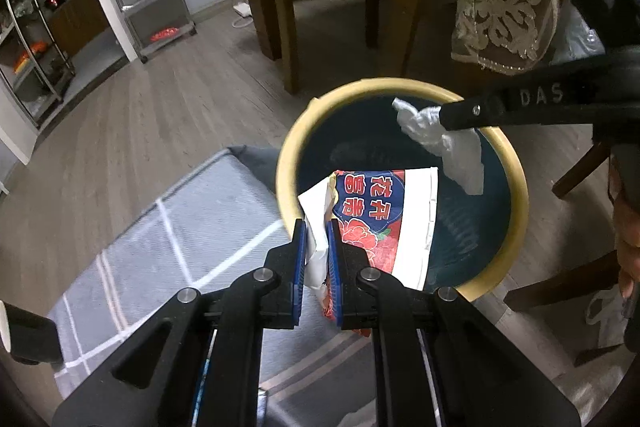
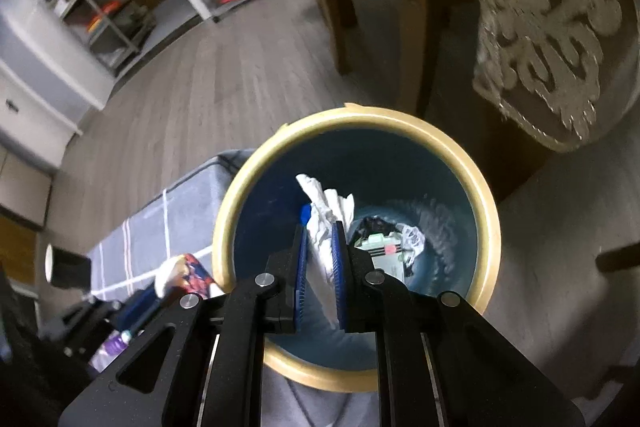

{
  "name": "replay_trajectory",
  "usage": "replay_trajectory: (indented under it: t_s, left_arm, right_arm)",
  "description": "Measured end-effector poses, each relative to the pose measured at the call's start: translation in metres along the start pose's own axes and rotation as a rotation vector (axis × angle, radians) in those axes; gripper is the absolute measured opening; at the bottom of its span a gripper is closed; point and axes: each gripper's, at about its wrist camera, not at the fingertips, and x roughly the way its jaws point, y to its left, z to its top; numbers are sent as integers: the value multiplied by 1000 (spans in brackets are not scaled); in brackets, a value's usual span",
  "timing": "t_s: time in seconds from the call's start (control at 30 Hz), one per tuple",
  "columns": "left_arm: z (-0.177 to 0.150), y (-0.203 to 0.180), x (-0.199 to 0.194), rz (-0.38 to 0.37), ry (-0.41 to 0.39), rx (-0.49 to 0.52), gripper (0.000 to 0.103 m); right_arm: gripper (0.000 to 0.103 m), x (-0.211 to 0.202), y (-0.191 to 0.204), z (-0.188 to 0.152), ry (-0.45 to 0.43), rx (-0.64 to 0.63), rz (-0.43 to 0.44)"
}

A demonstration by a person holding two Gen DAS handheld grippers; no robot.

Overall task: Collect trash
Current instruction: 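Carry wrapper and tissue over the bin and open both tools to drop them, then return to the pile and grasp the foil blister pack with right tool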

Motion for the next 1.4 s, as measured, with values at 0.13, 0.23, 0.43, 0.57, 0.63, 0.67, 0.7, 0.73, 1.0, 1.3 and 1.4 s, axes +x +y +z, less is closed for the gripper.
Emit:
replay_trajectory:
  t_s: [0.13,0.23,0.43,0.57,0.63,0.67,0.7,0.73,1.0,1.3,1.4]
  left_arm:
    - [1,-11,16,6,20,31,10]
    - [7,-12,21,1,21,22,10]
    - [24,-14,19,2,-14,24,10]
    - [27,-15,18,2,-26,29,10]
    - [28,-14,19,8,-31,29,10]
    - [29,-14,20,4,-30,25,10]
    - [28,-13,20,-1,-29,17,11]
    - [26,-12,20,-1,-29,15,12]
    - [21,-1,12,31,-55,12,49]
    - [3,29,-41,88,-126,-48,93]
    - [-6,45,-64,112,-147,-78,97]
  right_arm:
    - [13,-1,2,1,-17,-13,-26]
    - [13,-4,-7,3,-30,43,-34]
    - [14,-6,-11,5,-52,62,-47]
    - [14,-6,-11,6,-54,69,-61]
    - [14,-7,-13,6,-56,73,-64]
    - [14,-6,-13,6,-56,72,-64]
    - [14,-6,-12,6,-54,67,-65]
    - [14,-5,-11,6,-53,60,-70]
    - [37,-6,-7,9,-66,34,-73]
    - [96,-31,10,0,-136,-5,-67]
    - [96,-45,25,-5,-164,-50,-86]
